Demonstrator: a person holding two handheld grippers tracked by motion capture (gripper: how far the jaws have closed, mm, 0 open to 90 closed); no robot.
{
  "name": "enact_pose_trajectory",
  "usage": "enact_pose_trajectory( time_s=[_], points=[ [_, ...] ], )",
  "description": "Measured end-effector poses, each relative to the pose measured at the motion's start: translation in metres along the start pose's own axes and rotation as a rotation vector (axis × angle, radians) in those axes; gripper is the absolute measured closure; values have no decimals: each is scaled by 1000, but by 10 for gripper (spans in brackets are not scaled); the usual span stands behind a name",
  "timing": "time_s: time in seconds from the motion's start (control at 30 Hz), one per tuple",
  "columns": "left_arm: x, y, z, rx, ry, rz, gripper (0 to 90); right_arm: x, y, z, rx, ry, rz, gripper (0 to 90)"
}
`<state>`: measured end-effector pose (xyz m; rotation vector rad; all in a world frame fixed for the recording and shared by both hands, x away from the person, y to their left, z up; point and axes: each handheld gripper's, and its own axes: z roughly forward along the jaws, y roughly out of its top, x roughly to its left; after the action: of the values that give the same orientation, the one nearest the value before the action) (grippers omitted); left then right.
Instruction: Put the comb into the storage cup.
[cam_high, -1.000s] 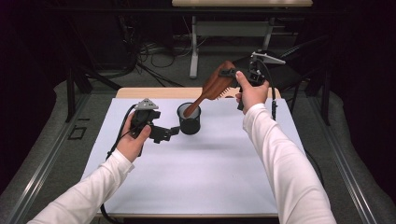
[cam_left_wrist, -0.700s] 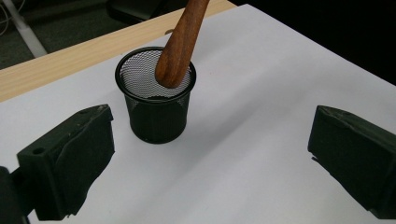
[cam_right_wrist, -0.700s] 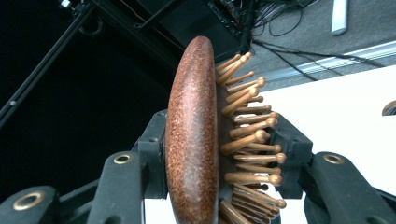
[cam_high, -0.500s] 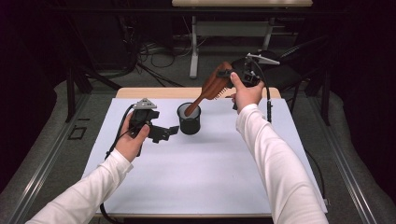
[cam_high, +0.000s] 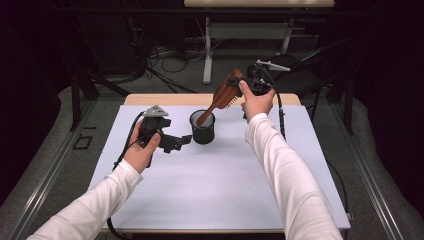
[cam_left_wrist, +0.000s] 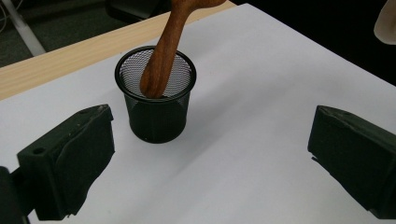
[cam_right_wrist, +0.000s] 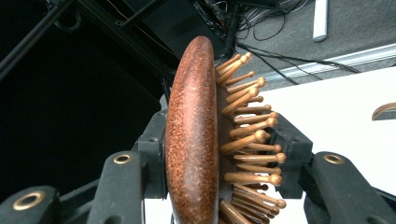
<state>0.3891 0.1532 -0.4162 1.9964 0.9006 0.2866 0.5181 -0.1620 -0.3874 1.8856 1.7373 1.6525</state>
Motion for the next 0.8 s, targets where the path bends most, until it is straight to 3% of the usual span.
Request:
enact_pose_trajectory(
  time_s=[0.8],
  points=[
    [3, -4, 0, -5, -15, -17, 6, 1, -24, 30, 34, -40, -77, 483]
  ],
)
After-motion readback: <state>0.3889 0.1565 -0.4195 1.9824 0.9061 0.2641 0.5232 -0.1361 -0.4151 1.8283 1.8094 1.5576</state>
